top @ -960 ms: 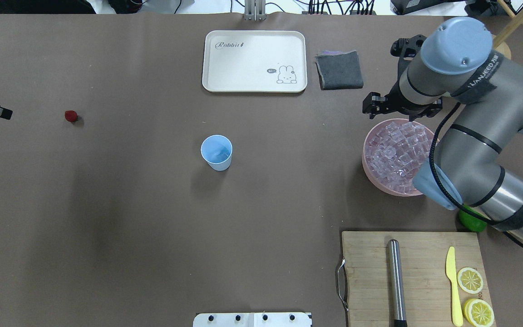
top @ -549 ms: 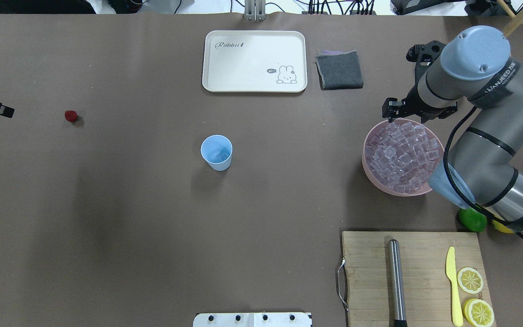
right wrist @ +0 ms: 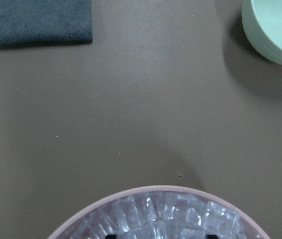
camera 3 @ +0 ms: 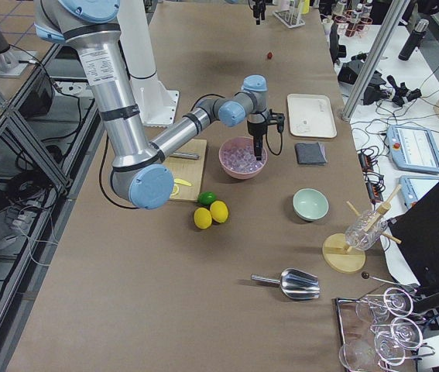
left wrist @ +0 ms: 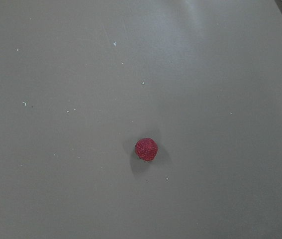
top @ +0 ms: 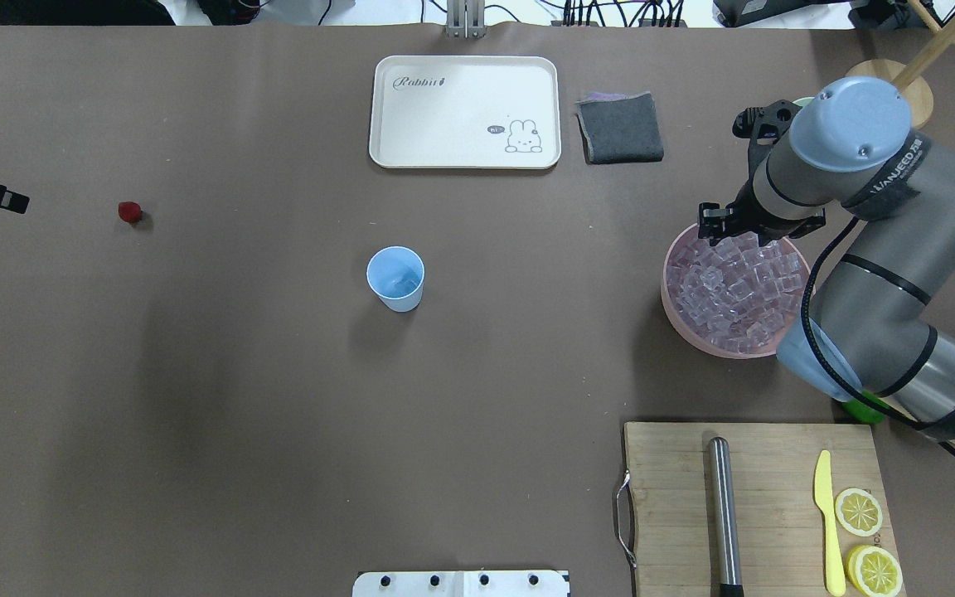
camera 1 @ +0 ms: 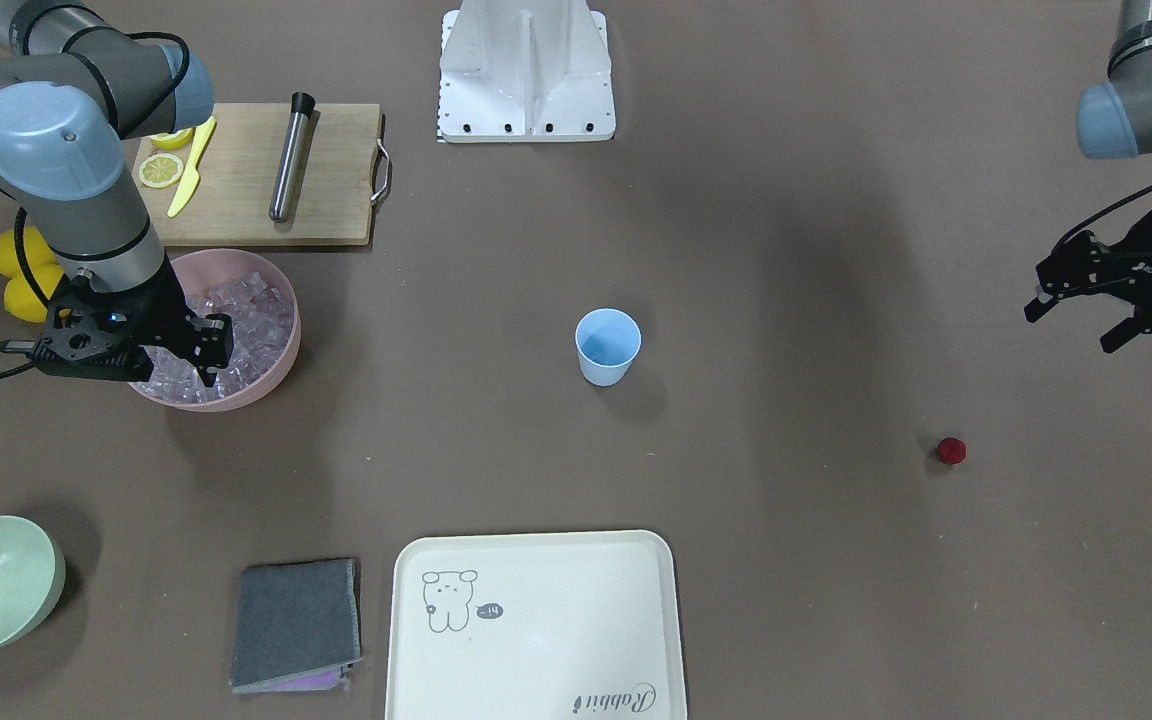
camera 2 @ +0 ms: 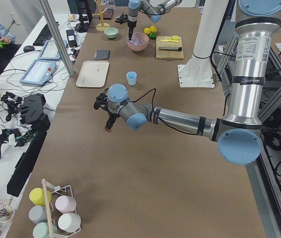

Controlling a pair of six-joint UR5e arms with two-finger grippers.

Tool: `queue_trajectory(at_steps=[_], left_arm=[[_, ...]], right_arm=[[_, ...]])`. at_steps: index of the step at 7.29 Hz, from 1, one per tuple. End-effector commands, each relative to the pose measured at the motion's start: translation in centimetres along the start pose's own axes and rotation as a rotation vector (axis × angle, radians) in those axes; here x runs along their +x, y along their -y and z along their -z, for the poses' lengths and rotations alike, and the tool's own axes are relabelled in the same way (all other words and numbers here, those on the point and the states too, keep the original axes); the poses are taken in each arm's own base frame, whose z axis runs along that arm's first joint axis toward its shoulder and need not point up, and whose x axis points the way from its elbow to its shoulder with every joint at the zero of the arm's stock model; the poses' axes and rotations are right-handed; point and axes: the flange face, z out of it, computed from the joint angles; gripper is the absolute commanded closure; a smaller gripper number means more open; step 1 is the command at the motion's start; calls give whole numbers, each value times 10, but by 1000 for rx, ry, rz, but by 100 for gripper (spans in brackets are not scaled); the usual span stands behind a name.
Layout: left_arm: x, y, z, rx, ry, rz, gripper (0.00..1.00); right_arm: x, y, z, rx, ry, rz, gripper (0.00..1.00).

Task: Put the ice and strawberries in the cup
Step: 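Grasp another ice cube and carry it toward the cup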

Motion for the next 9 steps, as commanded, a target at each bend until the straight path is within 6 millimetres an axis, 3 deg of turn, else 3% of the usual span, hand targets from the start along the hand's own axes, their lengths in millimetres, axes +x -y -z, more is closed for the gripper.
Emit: queue_trajectory(at_steps=[1, 4, 5, 6, 7, 9], left_arm=[[1, 0, -1, -1, -1, -1, 1], [1, 0, -1, -1, -1, -3, 1], [0, 0, -2, -3, 0, 1, 1], [1, 0, -2, -3, -1, -1, 1], [1, 0, -2, -3, -1, -1, 1], [4, 4, -2, 0, -2, -1, 1]], right_arm=[[-7, -8, -9, -11, -9, 15, 36], [-13, -9, -19, -20, -21, 32, 44], [-8, -9, -21, -23, -27, 32, 63], [-7, -7, -16, -16, -23, 32, 90], [-4, -3, -10, -6, -17, 27, 100], [-1, 4, -2, 5, -8, 17, 100]])
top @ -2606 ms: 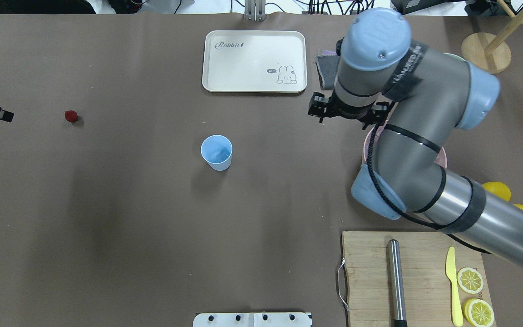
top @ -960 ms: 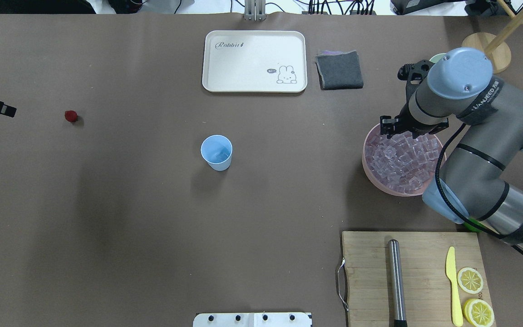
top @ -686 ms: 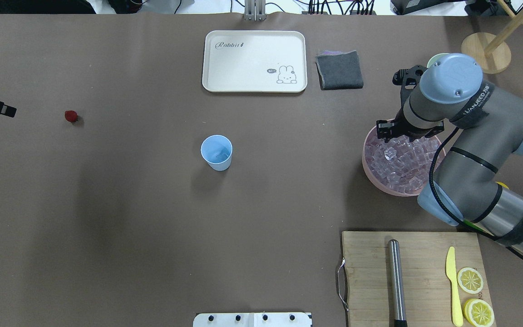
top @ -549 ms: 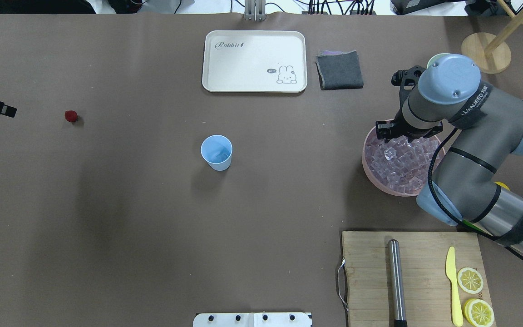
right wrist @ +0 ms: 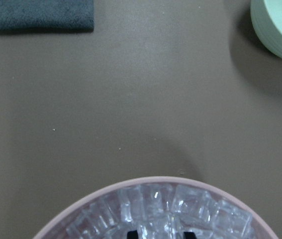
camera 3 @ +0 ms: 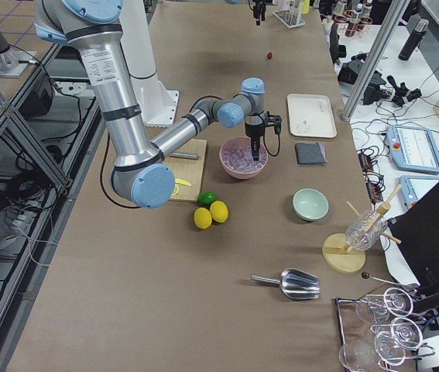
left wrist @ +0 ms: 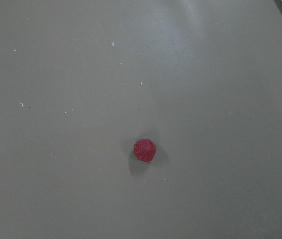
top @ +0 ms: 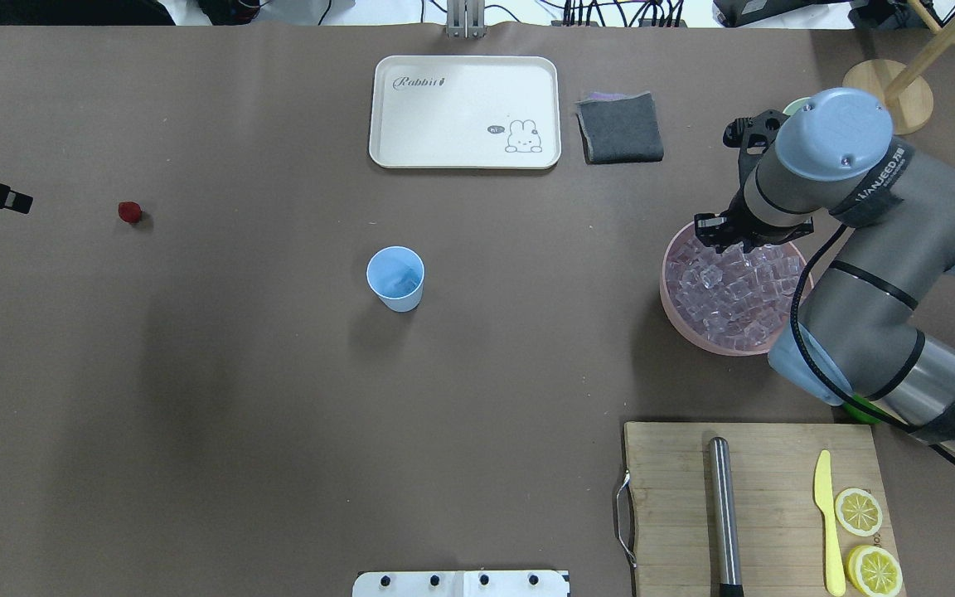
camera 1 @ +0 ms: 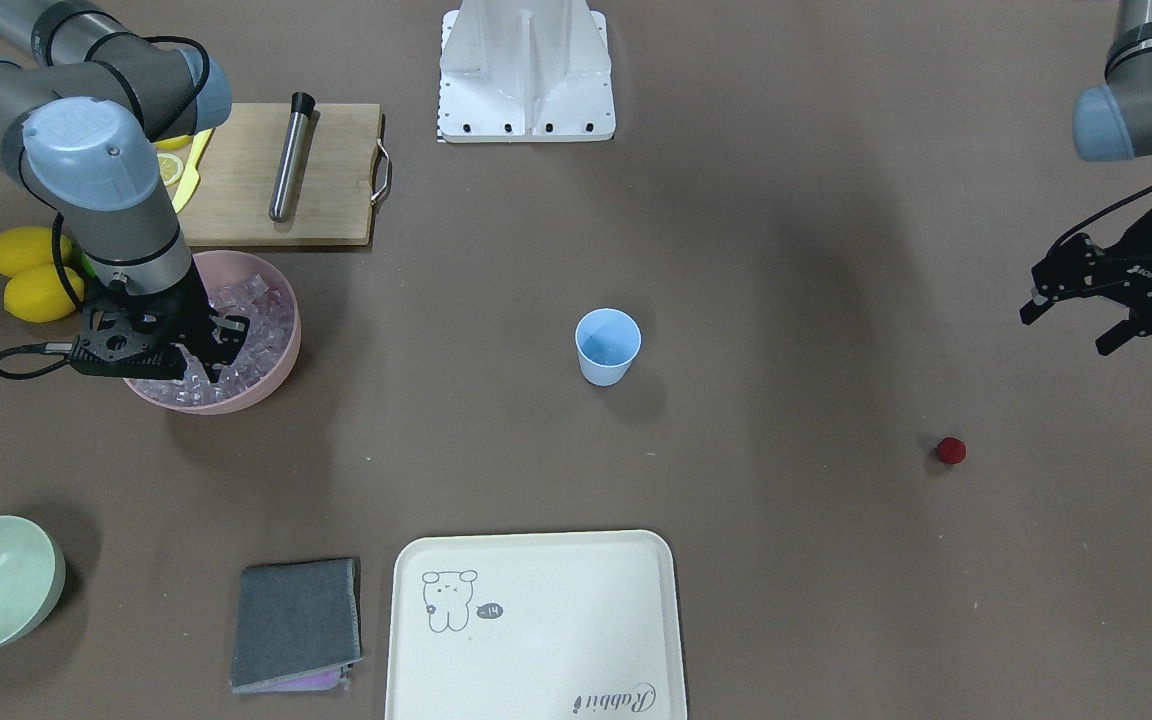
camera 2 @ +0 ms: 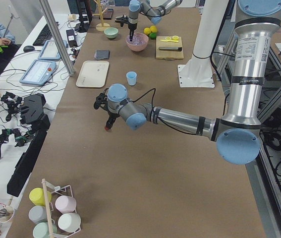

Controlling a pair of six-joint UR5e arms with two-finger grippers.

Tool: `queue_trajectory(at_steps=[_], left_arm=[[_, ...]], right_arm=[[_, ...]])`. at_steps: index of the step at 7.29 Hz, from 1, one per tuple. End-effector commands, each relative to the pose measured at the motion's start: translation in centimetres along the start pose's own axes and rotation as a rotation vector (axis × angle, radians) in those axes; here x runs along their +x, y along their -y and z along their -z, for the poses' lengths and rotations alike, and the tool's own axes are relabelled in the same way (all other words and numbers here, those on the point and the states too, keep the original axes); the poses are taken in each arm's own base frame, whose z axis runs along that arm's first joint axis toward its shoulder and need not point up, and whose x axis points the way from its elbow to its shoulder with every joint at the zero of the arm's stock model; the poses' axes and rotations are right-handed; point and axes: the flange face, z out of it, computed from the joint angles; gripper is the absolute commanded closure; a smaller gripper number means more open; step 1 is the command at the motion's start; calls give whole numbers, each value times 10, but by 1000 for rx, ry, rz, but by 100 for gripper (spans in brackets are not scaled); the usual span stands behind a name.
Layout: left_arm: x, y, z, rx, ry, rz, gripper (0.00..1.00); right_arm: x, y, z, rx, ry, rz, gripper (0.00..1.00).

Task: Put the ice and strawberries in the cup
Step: 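Grasp another ice cube and carry it toward the cup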

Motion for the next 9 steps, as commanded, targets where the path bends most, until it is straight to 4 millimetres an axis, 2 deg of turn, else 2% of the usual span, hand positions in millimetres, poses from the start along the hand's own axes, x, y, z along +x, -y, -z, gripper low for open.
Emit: queue_trajectory(at_steps=[1, 2, 3, 5, 6, 8, 9], left_arm=[[1, 2, 0, 1, -1, 0, 1], [2, 2, 0, 1, -2, -2, 1], [2, 2, -1, 1, -2, -2, 1], [3, 1, -2, -2, -3, -3, 1], [3, 1, -2, -3, -4, -4, 1], [3, 0, -3, -4, -4, -5, 1], [3, -1, -3, -4, -6, -6, 1]], right_arm=[[-3, 2, 26, 15, 22, -7, 100], [-15, -3, 52, 17, 28, -23, 100], [-37, -7, 72, 26, 61, -98, 100], [-137, -36, 105, 52, 173, -267, 100], [-188, -58, 115, 102, 206, -341, 100], [-297, -88, 117, 145, 226, -407, 100], [-349, -84, 113, 173, 206, -444, 100]])
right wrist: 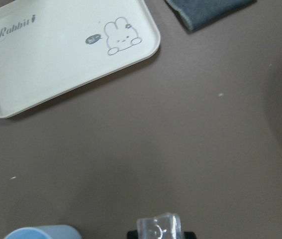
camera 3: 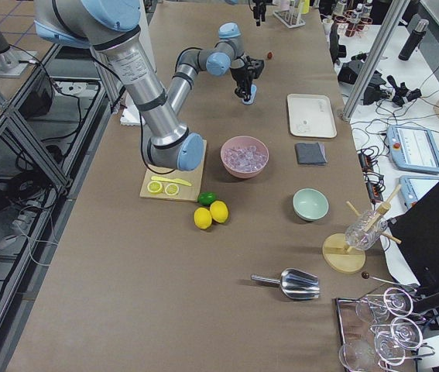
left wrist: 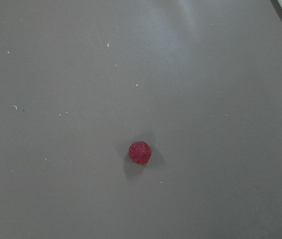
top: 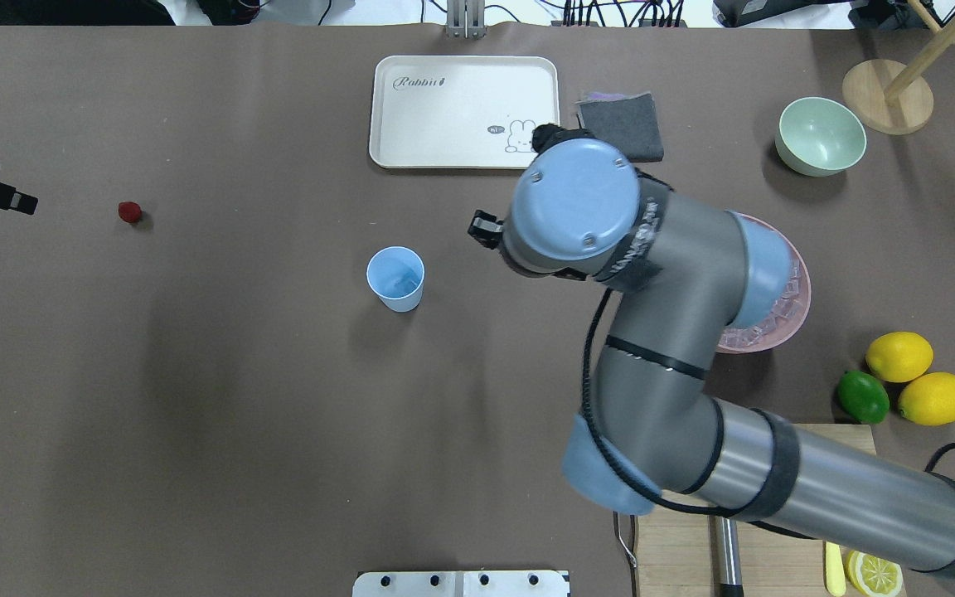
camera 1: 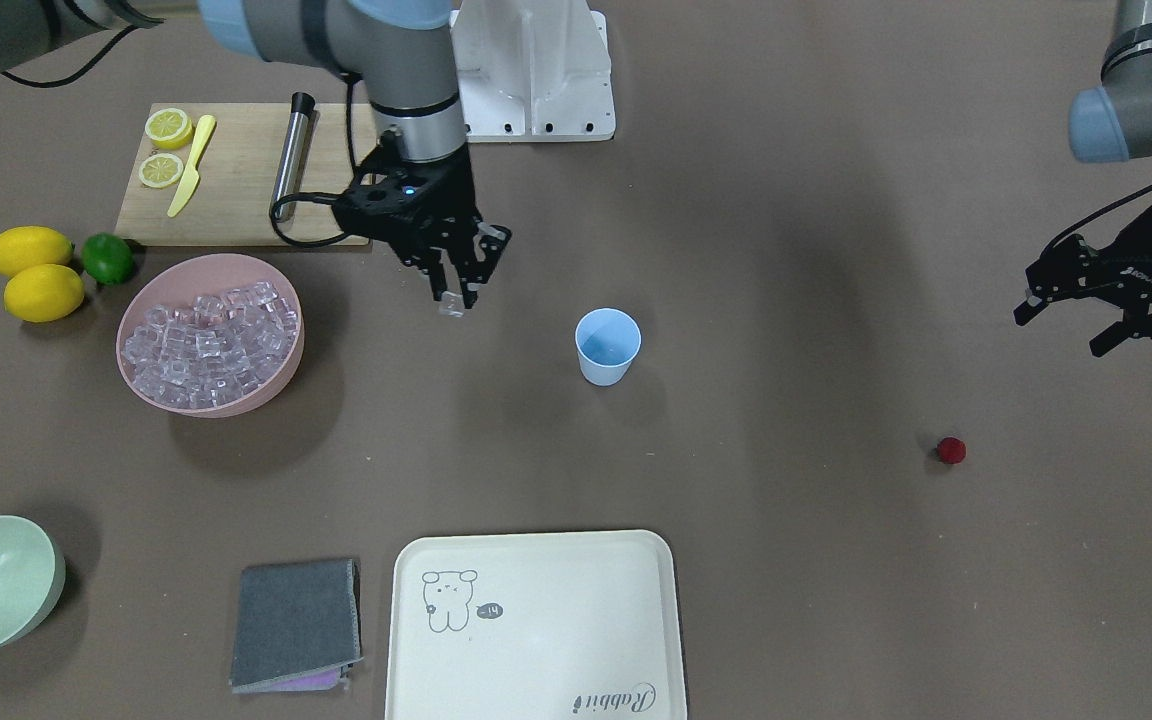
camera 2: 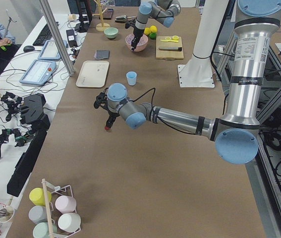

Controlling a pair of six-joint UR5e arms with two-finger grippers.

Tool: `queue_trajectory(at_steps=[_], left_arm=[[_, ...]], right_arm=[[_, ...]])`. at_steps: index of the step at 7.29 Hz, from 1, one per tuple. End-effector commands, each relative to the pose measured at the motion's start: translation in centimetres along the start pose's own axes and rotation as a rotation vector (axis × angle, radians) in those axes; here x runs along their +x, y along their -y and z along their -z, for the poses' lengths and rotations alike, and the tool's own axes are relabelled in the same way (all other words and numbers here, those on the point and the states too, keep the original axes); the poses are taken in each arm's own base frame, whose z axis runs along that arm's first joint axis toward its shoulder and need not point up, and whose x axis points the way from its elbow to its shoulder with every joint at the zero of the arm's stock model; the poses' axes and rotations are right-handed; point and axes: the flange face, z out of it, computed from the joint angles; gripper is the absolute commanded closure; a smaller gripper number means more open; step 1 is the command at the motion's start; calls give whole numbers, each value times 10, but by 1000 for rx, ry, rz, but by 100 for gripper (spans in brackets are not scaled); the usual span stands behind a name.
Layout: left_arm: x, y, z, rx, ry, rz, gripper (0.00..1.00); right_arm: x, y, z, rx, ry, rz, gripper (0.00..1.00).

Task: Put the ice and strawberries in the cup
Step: 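Release the ice cube into the light-blue cup with the right gripper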

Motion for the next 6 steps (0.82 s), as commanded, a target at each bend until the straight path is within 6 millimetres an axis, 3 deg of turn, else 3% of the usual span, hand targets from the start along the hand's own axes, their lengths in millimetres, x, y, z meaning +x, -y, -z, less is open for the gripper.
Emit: queue_trajectory(at_steps=[1, 2, 4, 5, 6], left_arm=[[0, -2, 0, -1, -3, -1, 1], [-1, -2, 0, -2, -2, 0, 1], [-1, -2, 0, -2, -2, 0, 1], [0, -3, -1, -4, -4, -1, 1], [-1, -3, 0, -3, -4, 0, 1]], right_arm=[[-99, -40, -25, 57, -37, -75, 100], [-114, -43, -27, 58, -47, -86, 100], [-114, -51, -29, 50, -48, -78, 100], [-115, -52, -29, 48, -40, -79, 85], [-115, -57, -30, 41, -27, -74, 2]])
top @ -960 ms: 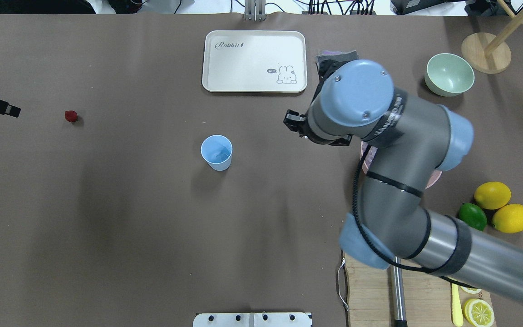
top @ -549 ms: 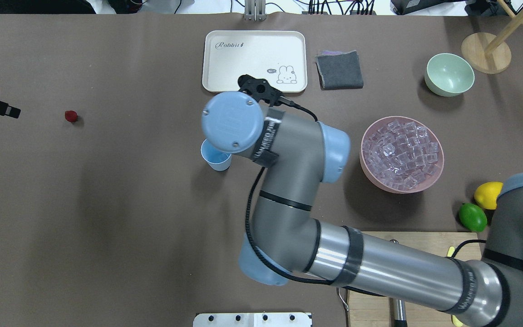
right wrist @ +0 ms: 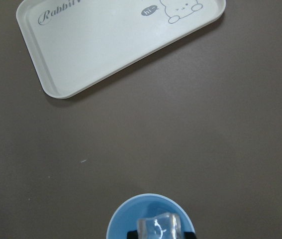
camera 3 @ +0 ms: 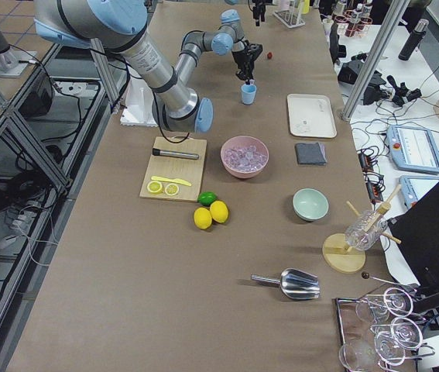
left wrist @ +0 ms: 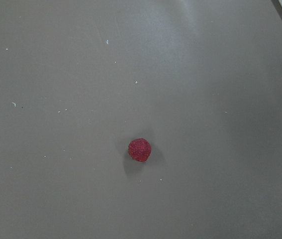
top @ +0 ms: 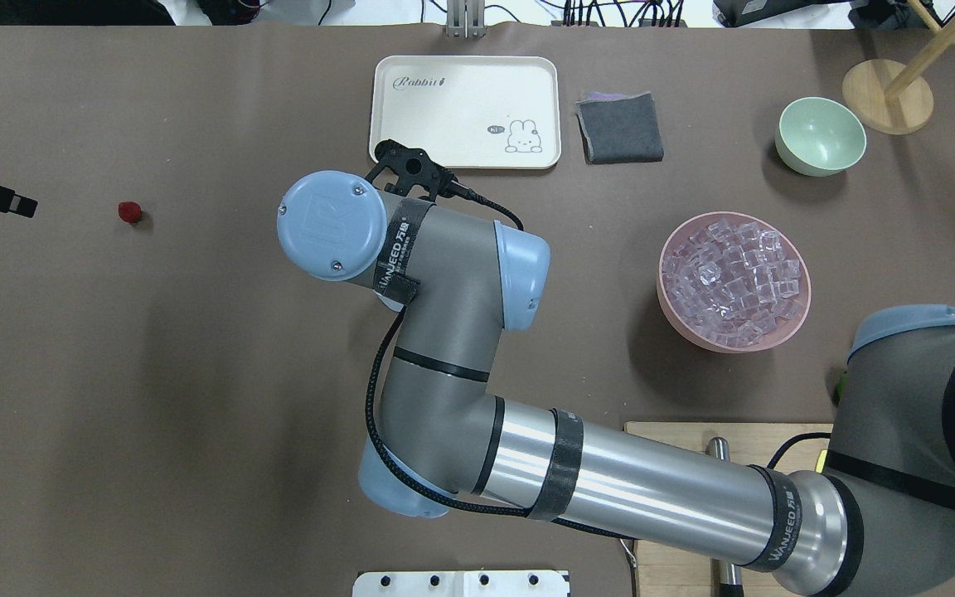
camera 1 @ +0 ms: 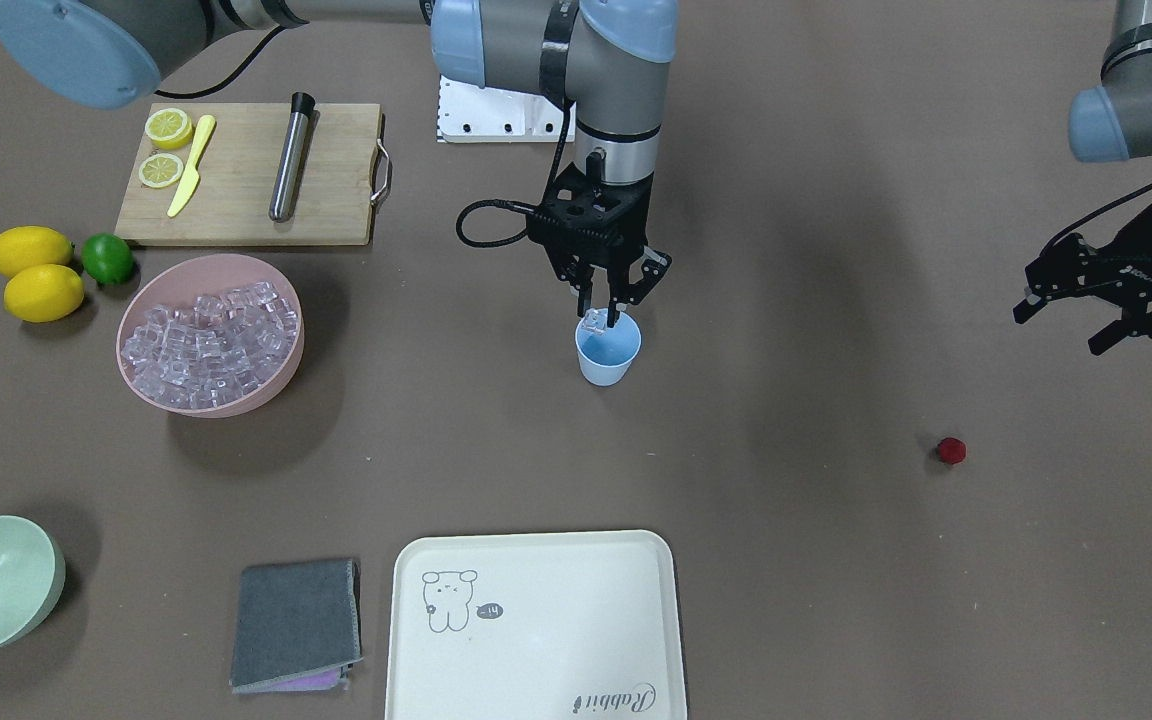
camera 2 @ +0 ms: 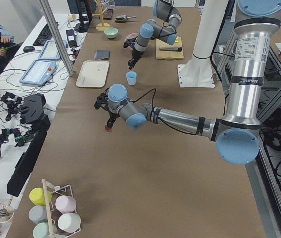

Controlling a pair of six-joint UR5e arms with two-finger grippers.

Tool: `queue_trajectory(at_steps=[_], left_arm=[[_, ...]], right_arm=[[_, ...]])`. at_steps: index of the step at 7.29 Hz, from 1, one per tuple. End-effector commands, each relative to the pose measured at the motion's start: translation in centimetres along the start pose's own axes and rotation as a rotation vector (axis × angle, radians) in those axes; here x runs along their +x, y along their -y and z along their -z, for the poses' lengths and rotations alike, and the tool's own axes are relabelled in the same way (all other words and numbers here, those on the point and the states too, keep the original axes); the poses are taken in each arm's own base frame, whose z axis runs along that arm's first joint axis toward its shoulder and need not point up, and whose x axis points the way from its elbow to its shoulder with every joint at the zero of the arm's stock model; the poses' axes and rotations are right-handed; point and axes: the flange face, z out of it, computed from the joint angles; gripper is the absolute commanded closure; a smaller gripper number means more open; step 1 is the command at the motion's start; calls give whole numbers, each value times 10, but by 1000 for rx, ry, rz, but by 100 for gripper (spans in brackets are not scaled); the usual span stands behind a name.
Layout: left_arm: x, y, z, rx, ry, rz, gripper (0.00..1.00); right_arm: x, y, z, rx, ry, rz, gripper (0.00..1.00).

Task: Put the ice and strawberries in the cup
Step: 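Release the ice cube into the light-blue cup with the right gripper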

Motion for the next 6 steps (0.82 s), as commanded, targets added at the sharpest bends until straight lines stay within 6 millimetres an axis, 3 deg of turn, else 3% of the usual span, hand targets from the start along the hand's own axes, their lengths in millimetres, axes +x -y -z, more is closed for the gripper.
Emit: queue_trajectory(at_steps=[1, 3, 4, 5, 6], left_arm=[[0, 0, 0, 0, 0, 0, 1], [-1, -2, 0, -1, 0, 2, 1], [-2, -3, 0, -2, 1, 3, 1], [-2, -3, 0, -2, -1, 4, 1], [-2, -3, 0, -2, -1, 4, 1]], right_arm=[[-1, -6, 0, -8, 14, 9, 1], [2, 3, -1, -19, -1, 7, 1], [6, 27, -3, -72, -20, -10, 0], [18, 67, -11, -139, -51, -16, 0], [47, 106, -31, -174, -106, 13, 0]])
